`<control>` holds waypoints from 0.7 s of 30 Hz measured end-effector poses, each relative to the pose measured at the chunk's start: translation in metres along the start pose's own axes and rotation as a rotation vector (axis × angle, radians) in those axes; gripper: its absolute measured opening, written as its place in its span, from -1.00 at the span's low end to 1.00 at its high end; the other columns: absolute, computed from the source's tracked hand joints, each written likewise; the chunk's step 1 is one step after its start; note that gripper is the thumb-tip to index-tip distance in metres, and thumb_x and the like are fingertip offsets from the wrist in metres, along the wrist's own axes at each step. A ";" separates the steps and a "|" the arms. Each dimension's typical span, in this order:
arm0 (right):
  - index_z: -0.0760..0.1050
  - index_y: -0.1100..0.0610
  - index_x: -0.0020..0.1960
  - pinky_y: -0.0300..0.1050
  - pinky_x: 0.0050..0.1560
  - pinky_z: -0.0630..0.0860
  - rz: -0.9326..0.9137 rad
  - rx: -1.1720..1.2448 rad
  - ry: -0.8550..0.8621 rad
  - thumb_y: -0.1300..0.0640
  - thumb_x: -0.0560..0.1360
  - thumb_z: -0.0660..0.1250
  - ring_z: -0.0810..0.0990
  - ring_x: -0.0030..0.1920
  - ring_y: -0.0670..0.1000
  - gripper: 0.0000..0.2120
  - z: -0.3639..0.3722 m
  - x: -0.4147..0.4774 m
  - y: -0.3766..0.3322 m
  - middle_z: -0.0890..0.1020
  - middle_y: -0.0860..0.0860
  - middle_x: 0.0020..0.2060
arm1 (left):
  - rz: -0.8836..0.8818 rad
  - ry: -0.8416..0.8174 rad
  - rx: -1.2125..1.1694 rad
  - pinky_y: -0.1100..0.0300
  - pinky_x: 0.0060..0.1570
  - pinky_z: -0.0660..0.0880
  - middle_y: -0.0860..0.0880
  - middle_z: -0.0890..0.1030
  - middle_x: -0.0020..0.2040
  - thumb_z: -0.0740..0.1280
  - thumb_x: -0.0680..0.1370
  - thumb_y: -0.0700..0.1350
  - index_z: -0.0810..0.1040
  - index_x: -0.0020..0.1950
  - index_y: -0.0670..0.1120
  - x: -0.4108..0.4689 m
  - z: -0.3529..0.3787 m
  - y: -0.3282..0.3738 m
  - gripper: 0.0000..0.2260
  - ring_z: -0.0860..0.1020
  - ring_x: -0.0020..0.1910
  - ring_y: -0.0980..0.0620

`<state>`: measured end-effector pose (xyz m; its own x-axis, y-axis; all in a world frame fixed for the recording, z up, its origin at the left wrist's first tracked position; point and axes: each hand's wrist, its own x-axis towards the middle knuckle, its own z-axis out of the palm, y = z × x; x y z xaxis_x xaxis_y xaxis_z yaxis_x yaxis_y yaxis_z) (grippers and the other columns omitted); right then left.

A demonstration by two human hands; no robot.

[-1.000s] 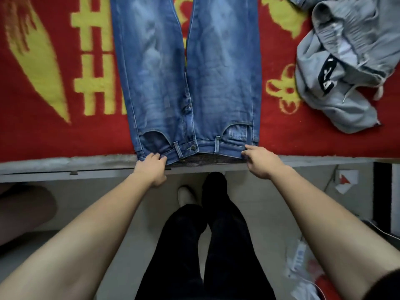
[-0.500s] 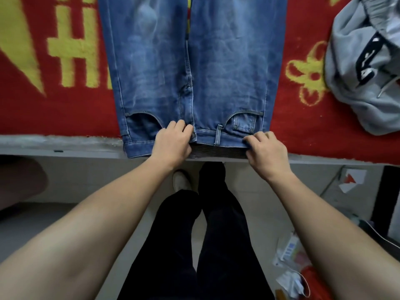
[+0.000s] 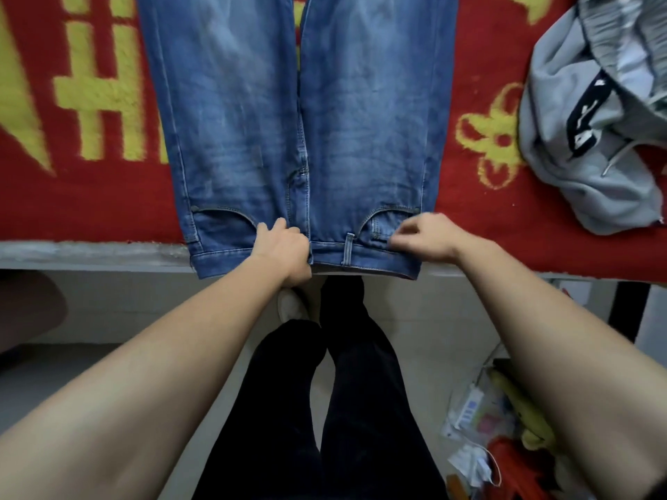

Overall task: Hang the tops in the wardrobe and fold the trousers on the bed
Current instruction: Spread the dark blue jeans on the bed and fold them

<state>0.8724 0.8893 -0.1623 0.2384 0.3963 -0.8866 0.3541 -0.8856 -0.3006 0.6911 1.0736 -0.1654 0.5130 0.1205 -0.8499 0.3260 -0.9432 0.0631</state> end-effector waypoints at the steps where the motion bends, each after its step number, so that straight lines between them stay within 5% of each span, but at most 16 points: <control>1: 0.65 0.03 -0.09 -0.04 0.10 0.58 0.024 0.115 0.093 -0.08 0.49 0.32 0.67 -0.02 0.10 -0.79 -0.011 0.004 0.002 0.72 0.03 -0.08 | -0.020 -0.006 0.022 -0.08 0.17 0.27 -0.06 0.55 0.11 0.25 0.53 0.03 0.51 0.03 -0.05 0.000 -0.006 0.004 -0.81 0.38 0.20 -0.13; 4: 0.62 0.07 -0.01 -0.05 0.17 0.49 0.105 0.235 0.502 -0.04 0.55 0.26 0.61 0.12 0.16 -0.77 -0.044 0.022 0.008 0.69 0.09 0.06 | -0.065 0.164 0.013 -0.04 0.14 0.28 -0.10 0.61 0.09 0.24 0.52 0.04 0.53 0.00 -0.04 0.001 -0.018 0.022 -0.81 0.46 0.16 -0.15; 6: 0.57 0.01 0.08 -0.09 0.21 0.44 0.167 0.411 0.623 -0.03 0.54 0.28 0.59 0.17 0.10 -0.81 -0.062 0.033 0.010 0.66 0.04 0.12 | -0.041 0.338 -0.103 0.00 0.05 0.36 -0.11 0.59 0.08 0.23 0.53 0.02 0.54 0.06 -0.10 0.004 -0.019 0.040 -0.76 0.49 0.12 -0.17; 8: 0.54 0.02 0.20 -0.04 0.27 0.47 0.188 0.550 0.651 -0.04 0.52 0.31 0.60 0.17 0.09 -0.71 -0.077 0.045 0.011 0.65 0.03 0.14 | 0.034 0.425 -0.285 -0.01 -0.04 0.40 -0.11 0.56 0.05 0.21 0.55 -0.01 0.52 0.05 -0.12 0.009 -0.023 0.060 -0.78 0.49 0.09 -0.16; 12: 0.48 0.07 0.33 0.09 0.29 0.51 0.122 0.701 0.646 -0.01 0.56 0.32 0.60 0.15 0.04 -0.63 -0.098 0.061 0.013 0.61 0.01 0.13 | 0.117 0.305 -0.589 -0.04 0.05 0.48 -0.08 0.51 0.09 0.24 0.58 0.03 0.54 0.09 -0.09 0.032 -0.038 0.105 -0.78 0.45 0.16 -0.12; 18: 0.45 0.12 0.39 -0.01 0.33 0.50 0.034 0.852 0.521 0.09 0.59 0.32 0.57 0.20 -0.05 -0.62 -0.110 0.075 0.010 0.58 0.02 0.26 | -0.127 0.156 -0.597 -0.13 0.19 0.40 -0.09 0.42 0.23 0.36 0.38 0.41 0.48 0.27 -0.16 0.067 -0.050 0.145 -0.26 0.35 0.28 -0.14; 21: 0.51 0.12 0.33 -0.03 0.28 0.53 0.003 0.878 0.520 0.09 0.58 0.35 0.59 0.09 -0.07 -0.67 -0.112 0.077 0.006 0.62 -0.01 0.15 | -0.200 0.142 -0.547 -0.13 0.19 0.39 -0.09 0.41 0.25 0.45 0.35 0.33 0.47 0.28 -0.16 0.076 -0.055 0.152 -0.28 0.35 0.30 -0.15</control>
<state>0.9937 0.9413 -0.1930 0.6756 0.2649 -0.6880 -0.3854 -0.6686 -0.6359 0.8240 0.9562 -0.1917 0.4881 0.3550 -0.7974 0.7693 -0.6064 0.2009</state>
